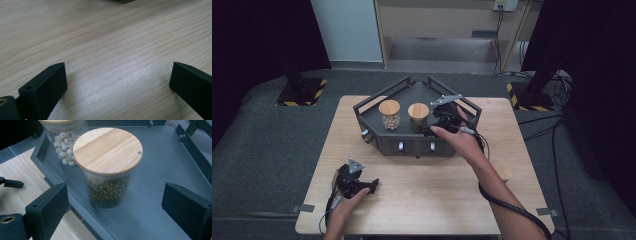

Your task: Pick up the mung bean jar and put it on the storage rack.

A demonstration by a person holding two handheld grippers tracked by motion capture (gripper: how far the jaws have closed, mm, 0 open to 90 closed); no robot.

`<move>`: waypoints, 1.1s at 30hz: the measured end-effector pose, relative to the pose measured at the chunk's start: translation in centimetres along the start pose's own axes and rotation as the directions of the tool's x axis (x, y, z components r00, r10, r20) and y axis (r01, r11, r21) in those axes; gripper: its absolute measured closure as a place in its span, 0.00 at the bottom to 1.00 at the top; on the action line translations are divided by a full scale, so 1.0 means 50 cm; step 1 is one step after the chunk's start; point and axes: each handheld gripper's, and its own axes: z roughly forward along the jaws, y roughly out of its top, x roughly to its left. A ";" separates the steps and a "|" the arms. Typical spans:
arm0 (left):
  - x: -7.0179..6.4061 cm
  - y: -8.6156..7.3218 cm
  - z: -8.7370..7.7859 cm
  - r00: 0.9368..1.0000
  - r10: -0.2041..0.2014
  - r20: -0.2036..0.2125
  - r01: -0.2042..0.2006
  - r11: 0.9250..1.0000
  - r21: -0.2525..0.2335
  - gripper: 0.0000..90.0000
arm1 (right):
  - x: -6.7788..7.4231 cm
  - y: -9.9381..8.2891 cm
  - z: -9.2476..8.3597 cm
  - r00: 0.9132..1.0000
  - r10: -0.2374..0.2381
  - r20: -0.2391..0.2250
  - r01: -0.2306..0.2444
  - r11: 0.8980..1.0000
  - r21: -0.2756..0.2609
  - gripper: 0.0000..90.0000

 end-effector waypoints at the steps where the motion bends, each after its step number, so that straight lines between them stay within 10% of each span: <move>1: 0.000 0.000 0.000 1.000 0.000 0.000 0.000 1.000 0.000 0.00 | 0.000 0.000 0.000 1.000 0.000 0.000 0.000 1.000 0.000 0.08; 33: 0.000 0.000 0.000 1.000 -0.001 -0.001 0.001 1.000 0.000 0.00 | -0.019 -0.089 -0.092 1.000 -0.017 0.022 0.016 0.999 0.038 0.07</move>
